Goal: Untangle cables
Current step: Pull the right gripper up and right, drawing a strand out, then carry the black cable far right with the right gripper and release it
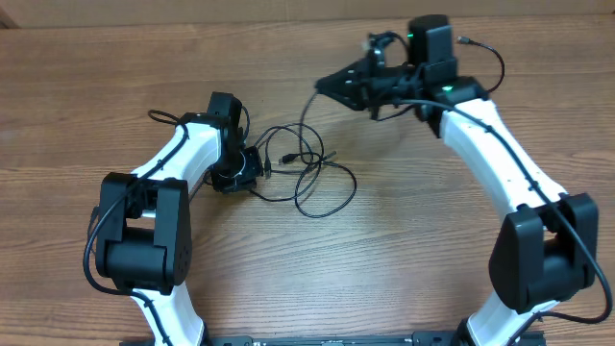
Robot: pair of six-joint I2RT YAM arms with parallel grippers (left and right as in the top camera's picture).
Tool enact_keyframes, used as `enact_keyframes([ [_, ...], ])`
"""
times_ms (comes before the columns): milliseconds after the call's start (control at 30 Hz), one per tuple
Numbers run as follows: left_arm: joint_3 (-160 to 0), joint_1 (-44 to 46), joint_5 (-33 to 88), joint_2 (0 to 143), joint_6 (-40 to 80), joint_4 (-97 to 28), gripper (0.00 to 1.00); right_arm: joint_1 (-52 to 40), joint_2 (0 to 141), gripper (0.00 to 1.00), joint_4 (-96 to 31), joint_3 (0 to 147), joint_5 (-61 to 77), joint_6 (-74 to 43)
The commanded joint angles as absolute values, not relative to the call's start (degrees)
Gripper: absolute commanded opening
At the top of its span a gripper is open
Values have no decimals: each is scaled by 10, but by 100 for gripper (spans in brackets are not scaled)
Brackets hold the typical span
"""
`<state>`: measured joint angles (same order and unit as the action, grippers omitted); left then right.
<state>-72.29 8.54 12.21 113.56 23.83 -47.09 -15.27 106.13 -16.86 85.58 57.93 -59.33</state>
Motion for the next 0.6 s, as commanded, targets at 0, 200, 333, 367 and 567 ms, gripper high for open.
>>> enact_keyframes([
  [0,-697,86,86,1169,244,-463,8,-179,1046,4,-100,859,587,-603],
  [200,-697,87,86,1169,244,-463,8,-180,1046,4,74,859,623,-670],
  [333,-697,87,86,1169,244,-463,8,-163,1046,4,154,859,613,-679],
  [367,-697,87,86,1169,244,-462,8,-154,1046,4,155,859,609,-679],
  [567,-697,87,85,1169,244,-462,8,-101,1046,4,152,859,607,-707],
])
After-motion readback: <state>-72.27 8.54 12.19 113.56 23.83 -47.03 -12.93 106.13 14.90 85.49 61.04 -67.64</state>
